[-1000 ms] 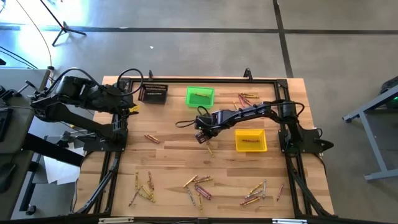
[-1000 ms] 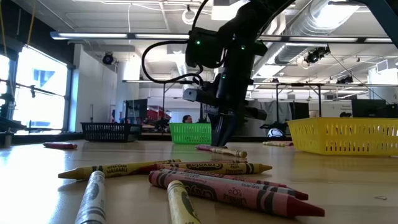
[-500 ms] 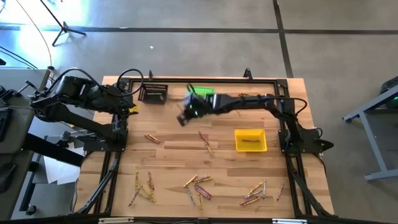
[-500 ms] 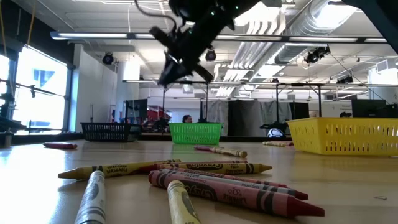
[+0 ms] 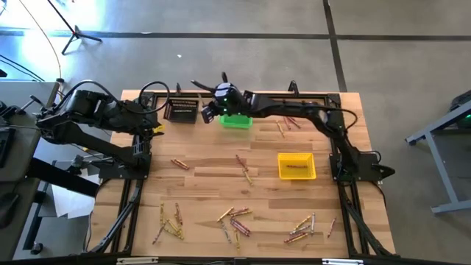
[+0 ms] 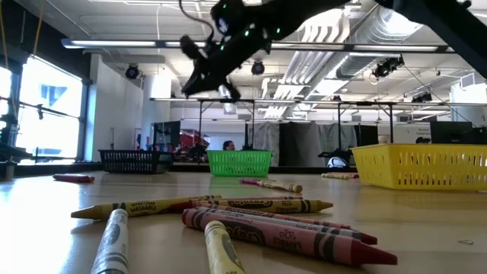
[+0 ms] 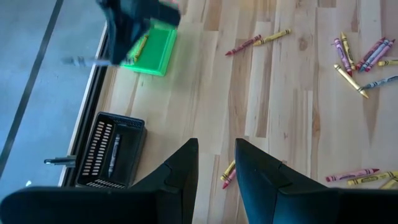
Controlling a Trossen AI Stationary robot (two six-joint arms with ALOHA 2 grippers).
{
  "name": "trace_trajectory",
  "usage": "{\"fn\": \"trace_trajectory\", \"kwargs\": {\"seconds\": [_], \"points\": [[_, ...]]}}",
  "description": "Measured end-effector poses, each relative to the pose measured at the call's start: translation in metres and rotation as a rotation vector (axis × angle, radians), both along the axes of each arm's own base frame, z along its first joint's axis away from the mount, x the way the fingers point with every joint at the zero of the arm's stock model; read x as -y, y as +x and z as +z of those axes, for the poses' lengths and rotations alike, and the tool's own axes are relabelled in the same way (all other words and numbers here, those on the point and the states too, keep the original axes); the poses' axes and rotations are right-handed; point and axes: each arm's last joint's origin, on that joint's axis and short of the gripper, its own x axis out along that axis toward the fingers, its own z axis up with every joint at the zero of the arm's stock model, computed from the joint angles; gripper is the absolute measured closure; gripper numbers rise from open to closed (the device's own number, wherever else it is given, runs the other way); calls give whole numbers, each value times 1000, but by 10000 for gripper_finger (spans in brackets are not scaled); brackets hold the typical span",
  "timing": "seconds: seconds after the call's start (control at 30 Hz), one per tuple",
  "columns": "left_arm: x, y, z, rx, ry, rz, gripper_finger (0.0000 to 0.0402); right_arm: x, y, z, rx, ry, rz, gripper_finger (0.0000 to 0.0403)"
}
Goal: Sort crayons
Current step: Put the gray crayon into the black basket
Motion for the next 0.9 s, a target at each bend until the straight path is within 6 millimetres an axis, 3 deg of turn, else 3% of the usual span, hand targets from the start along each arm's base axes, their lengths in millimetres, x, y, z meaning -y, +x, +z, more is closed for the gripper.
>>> {"fn": "trace_trajectory", "kwargs": {"seconds": [0.27,0.5,0.9], "points": [[0,1,1,10,-1,1,310,17,27,-42,199,32,-44,388],[0,2,1,23,-3,1,310,27,37,-65,291,0,-56,394],[0,2,1,22,-2,0,310,46,33,-65,292,-118,-41,392]]}}
